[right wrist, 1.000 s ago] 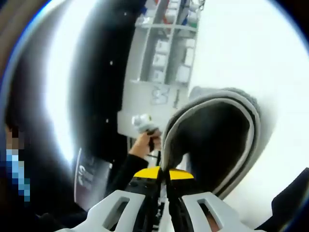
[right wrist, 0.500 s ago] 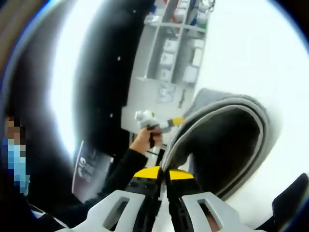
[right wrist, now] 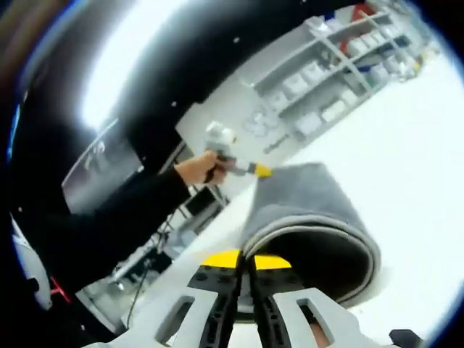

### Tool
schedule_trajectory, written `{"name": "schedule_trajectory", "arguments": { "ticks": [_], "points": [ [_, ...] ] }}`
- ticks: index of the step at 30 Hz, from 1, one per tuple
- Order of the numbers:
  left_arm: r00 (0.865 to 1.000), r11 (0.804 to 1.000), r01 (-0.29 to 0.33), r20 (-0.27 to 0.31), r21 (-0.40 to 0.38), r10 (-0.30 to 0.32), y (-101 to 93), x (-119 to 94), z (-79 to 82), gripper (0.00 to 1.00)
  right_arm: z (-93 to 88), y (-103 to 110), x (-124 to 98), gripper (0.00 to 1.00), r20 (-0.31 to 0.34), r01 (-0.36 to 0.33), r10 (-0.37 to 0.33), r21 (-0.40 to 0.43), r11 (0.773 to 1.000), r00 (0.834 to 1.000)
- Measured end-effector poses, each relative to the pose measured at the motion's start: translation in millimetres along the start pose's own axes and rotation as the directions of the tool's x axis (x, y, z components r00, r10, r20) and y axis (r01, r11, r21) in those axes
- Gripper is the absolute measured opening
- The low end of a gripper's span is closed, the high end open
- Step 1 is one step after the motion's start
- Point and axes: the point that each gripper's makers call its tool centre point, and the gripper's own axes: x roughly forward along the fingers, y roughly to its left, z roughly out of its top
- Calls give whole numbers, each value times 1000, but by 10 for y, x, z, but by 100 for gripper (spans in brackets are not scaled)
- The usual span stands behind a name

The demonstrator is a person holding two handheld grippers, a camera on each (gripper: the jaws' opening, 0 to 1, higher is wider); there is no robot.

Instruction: Open the folded towel by lifting each exposed corner and separating the folded layers until the towel lies flat within the target outline without major curled edges

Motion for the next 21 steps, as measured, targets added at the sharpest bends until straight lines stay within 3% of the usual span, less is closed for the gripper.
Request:
{"name": "schedule_trajectory", "arguments": {
  "ticks": [5,9,12,14,21],
  "points": [
    [1000,1000,-7,-5,11,7,109,6,51,2,77,-29,-35,0,24,-24,22,62,998,999],
    [1000,1000,-16,-6,17,16,70,-21,80,2,156,-18,-63,0,52,-59,52,147,987,997],
    [1000,999,-24,-12,24,24,-70,-48,112,2,229,-30,-99,0,82,-88,71,221,971,994],
    [1000,999,-25,-14,28,26,-95,-60,153,2,311,-37,-130,0,116,-107,83,225,968,990],
    [999,998,-38,-32,51,39,-113,-50,287,2,427,-169,-222,0,142,-120,83,280,953,986]
  ]
}}
